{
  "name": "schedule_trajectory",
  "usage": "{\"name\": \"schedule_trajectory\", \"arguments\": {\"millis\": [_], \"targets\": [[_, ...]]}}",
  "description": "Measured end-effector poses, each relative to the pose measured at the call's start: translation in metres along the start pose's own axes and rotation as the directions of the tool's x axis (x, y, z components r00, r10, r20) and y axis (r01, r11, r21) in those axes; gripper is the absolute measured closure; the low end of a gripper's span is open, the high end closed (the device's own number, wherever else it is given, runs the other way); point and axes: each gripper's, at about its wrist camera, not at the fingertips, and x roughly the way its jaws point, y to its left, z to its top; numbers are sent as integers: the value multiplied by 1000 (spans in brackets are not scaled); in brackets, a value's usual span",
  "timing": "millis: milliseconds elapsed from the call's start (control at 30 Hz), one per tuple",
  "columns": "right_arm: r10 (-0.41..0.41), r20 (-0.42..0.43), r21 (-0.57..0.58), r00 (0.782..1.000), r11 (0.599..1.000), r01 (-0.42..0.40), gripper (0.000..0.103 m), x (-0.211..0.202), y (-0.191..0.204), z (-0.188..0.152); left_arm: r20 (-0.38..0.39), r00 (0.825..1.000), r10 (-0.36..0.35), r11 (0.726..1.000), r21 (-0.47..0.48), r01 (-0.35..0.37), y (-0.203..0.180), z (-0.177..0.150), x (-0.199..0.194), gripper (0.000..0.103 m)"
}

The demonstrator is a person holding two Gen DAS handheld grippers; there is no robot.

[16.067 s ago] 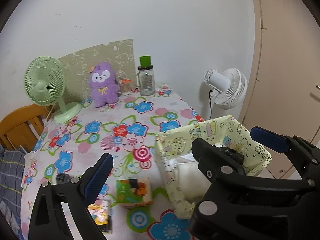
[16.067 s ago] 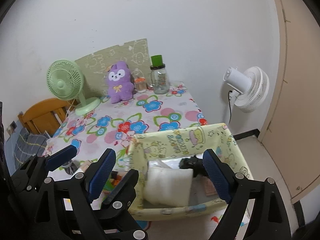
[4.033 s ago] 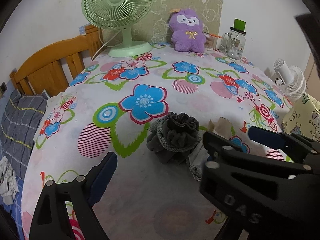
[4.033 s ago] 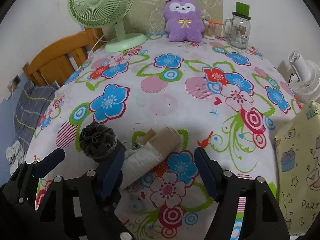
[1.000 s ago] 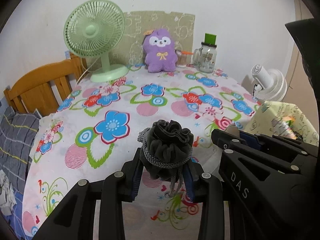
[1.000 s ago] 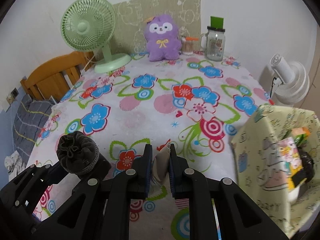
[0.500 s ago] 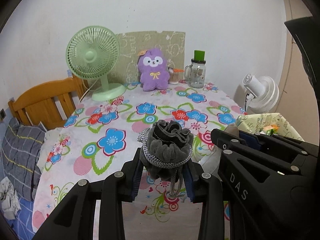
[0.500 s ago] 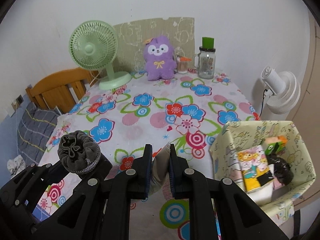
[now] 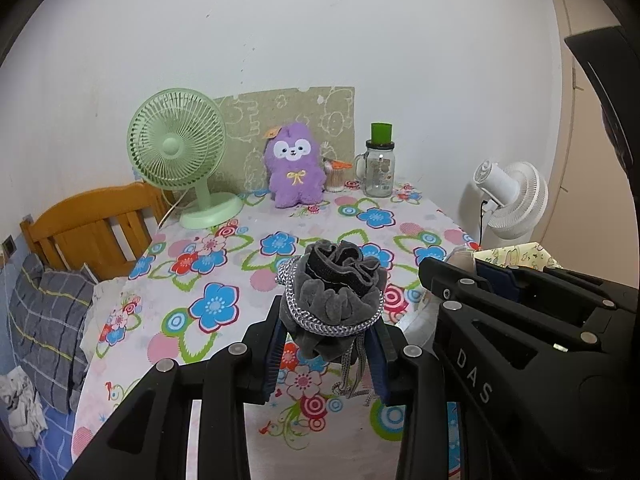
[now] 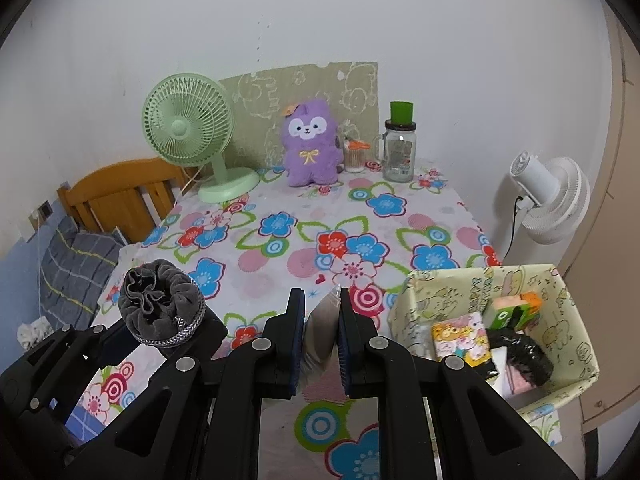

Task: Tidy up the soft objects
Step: 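Carry the pouch and rolled cloth into the patterned box and open both grippers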

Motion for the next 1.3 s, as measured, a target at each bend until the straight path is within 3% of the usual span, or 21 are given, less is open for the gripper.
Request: {"name": "schedule_trajectory", "arguments": {"millis": [467,1300], "targets": [[-30,32,9,999,1000,30,86,-12,-51,5,15,999,-34,999,30,34,-48,14,2,66],[-181,-4,116,983,977,181,86,-19,-159,-7,-25,978,-206,970,125,207,-148,23,38,66]]}}
